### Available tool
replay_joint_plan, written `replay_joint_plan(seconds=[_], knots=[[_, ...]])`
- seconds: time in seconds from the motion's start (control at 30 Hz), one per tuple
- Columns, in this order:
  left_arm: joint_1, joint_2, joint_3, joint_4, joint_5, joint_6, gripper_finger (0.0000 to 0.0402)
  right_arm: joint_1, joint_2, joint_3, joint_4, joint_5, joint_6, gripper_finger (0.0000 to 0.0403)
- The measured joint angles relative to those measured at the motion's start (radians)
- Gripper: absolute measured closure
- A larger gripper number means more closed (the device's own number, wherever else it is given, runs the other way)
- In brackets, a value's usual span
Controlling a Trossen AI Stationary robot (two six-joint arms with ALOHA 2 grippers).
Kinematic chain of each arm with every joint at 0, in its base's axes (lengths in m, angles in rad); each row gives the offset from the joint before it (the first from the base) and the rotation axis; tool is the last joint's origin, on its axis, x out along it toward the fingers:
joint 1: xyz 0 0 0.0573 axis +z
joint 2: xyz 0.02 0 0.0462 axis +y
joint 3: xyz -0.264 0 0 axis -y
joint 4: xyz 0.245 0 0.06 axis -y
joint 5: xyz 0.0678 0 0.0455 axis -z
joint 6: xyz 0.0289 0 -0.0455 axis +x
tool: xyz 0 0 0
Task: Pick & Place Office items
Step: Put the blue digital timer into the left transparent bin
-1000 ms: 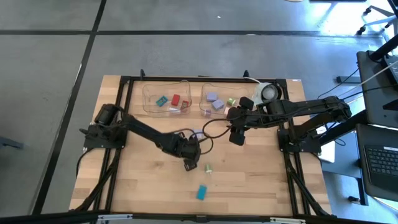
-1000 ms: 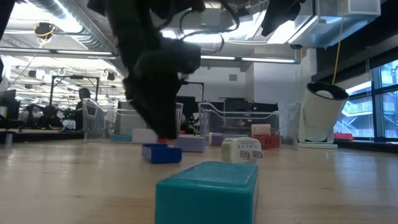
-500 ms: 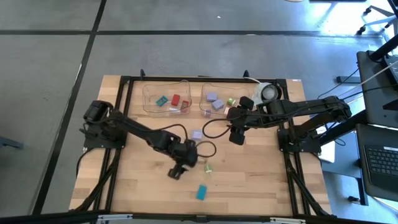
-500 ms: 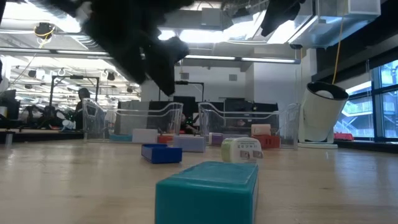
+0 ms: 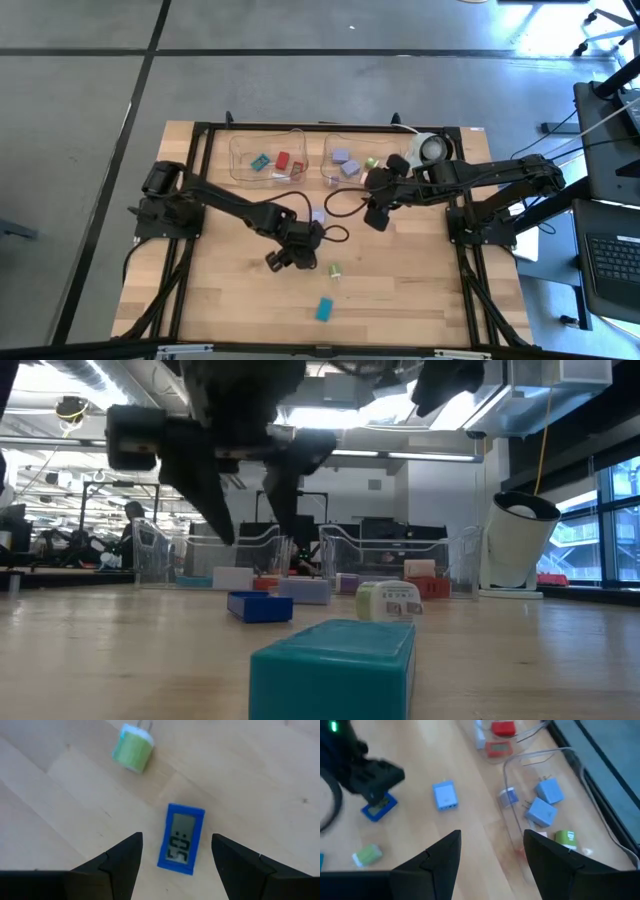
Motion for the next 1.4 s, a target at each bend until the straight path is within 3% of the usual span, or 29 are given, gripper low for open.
replay_joint_plan(seconds=[0.2, 0.4, 0.73, 0.87, 1.03, 1.2, 1.4], knots=[[0.025, 0.053, 0.0, 0.004, 0.07, 0.015, 0.0167, 0.0, 0.0, 0.0, 0.003, 0.022, 0.069, 0.0186], [0.024, 0.094, -0.001, 0.027, 0.065, 0.122, 0.0166, 0.0, 0.0, 0.0, 0.002, 0.015, 0.072, 0.0186], [0.031, 0.163, 0.002, 0.04, 0.079, 0.121, 0.0168, 0.0, 0.0, 0.0, 0.002, 0.015, 0.068, 0.0186], [0.03, 0.166, 0.003, 0.035, 0.08, 0.092, 0.019, 0.0, 0.0, 0.0, 0.0, 0.014, 0.065, 0.0186], [0.031, 0.167, 0.002, 0.029, 0.077, 0.037, 0.0249, 0.0, 0.0, 0.0, 0.0, 0.014, 0.065, 0.0186], [0.03, 0.152, 0.0, 0.049, 0.047, -0.02, 0.0262, 0.0, 0.0, 0.0, 0.0, 0.014, 0.065, 0.0186], [0.05, 0.034, -0.002, 0.085, -0.077, -0.062, 0.0262, 0.0, 0.0, 0.0, 0.002, 0.022, 0.058, 0.0186]])
